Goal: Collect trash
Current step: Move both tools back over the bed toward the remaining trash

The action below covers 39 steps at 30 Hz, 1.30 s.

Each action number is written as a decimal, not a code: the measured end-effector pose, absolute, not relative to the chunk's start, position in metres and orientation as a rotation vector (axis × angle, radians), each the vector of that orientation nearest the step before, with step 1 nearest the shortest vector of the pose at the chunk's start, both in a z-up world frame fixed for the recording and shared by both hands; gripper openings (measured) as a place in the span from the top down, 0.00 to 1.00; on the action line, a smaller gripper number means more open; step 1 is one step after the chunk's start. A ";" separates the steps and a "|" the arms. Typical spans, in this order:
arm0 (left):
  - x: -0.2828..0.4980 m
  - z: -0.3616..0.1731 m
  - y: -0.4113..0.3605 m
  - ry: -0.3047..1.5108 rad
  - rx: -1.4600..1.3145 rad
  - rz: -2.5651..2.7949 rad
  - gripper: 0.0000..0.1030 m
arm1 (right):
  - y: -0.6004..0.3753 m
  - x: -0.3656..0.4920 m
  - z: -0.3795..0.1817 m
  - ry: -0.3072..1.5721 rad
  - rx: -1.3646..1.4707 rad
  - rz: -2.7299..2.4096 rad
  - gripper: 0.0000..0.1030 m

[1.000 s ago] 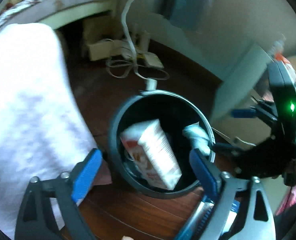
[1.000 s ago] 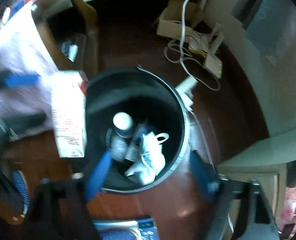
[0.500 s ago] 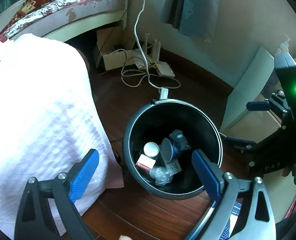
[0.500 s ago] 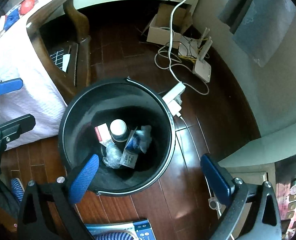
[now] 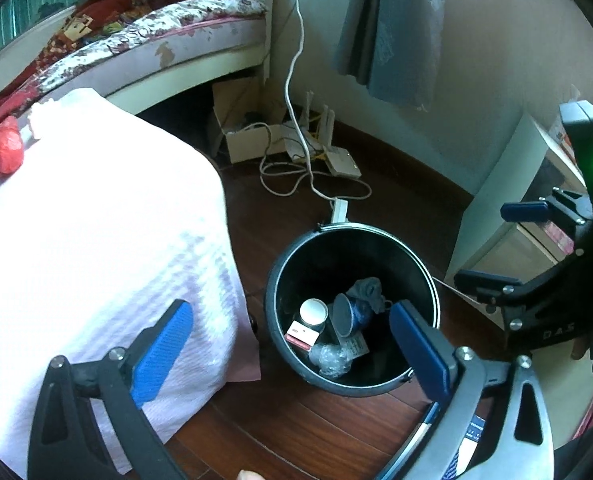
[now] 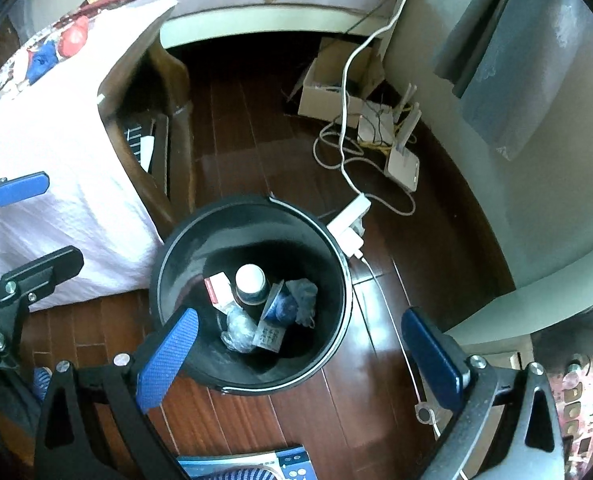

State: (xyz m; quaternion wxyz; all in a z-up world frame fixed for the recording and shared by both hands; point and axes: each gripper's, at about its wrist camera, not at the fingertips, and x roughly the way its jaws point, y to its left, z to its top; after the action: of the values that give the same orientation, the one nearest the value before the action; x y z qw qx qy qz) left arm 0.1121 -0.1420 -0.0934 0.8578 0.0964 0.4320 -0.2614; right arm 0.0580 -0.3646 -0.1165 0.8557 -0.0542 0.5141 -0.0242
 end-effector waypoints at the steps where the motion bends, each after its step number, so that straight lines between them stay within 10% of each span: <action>1: 0.111 -0.090 -0.139 0.900 0.199 -0.540 0.03 | -0.362 0.057 -0.112 1.074 -0.116 -0.049 0.00; 39: 0.117 -0.023 -0.002 0.716 0.078 -0.212 0.01 | -0.215 0.104 -0.029 0.854 -0.241 0.143 0.00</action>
State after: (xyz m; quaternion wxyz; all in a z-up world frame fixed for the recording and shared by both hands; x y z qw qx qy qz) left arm 0.1167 -0.0017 -0.0231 0.9303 0.0380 0.3499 -0.1037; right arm 0.1037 -0.2155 -0.0292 0.9007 -0.1165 0.4128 0.0691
